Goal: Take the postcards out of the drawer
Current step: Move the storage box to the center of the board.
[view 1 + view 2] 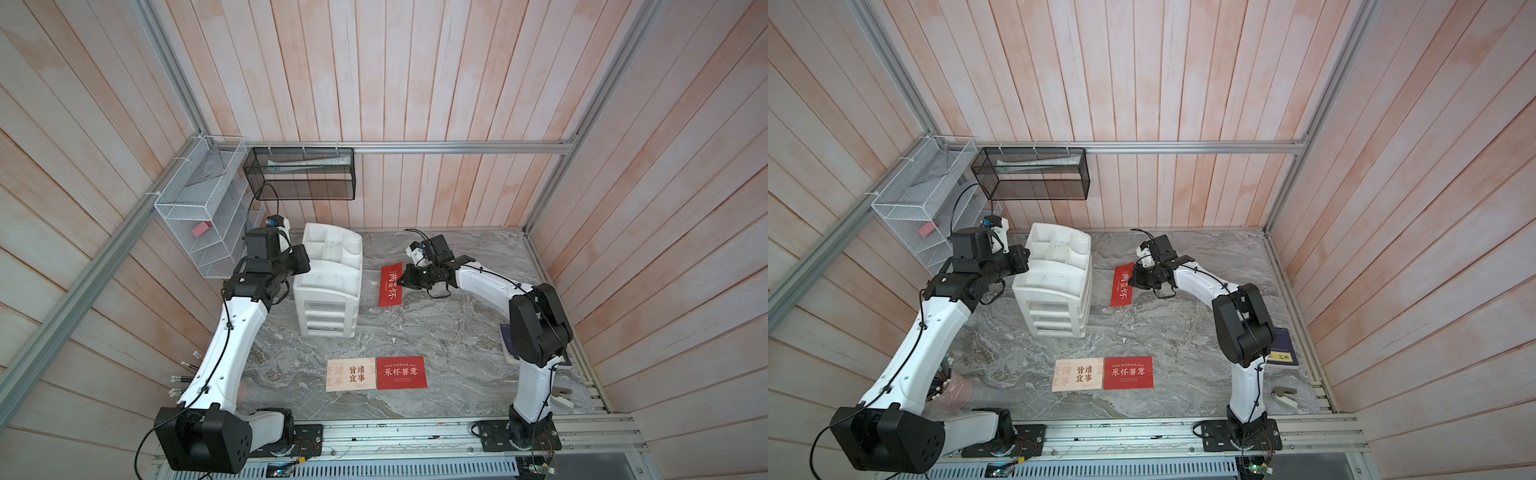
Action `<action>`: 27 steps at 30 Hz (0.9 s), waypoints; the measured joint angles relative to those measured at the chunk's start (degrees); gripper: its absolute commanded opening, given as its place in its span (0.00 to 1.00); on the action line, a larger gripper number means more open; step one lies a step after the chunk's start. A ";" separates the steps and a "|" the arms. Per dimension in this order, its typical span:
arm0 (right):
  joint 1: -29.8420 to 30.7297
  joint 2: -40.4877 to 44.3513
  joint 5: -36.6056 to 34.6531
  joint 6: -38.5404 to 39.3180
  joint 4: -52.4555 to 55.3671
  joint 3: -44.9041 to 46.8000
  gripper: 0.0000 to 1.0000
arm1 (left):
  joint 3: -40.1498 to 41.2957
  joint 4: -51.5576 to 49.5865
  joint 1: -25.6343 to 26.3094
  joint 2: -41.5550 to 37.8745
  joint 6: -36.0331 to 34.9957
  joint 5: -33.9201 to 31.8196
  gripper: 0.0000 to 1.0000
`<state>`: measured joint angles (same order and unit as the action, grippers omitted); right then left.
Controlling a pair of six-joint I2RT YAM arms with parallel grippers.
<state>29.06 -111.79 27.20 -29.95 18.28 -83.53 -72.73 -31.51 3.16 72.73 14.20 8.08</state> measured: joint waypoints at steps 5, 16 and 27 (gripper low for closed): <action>-0.42 1.40 -0.35 0.15 0.24 0.15 0.00 | 0.92 0.44 -0.02 0.02 0.57 -0.66 0.02; -0.81 2.75 -1.03 0.66 1.20 0.26 0.00 | 1.18 6.08 -0.02 3.63 5.18 0.11 0.00; -1.14 4.55 -1.51 1.05 1.44 1.55 0.00 | -1.03 13.07 -0.04 10.73 8.31 2.23 0.00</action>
<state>27.92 -107.24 25.69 -28.91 19.73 -81.97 -73.76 -18.44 3.11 83.46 22.50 10.31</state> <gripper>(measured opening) 0.045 0.100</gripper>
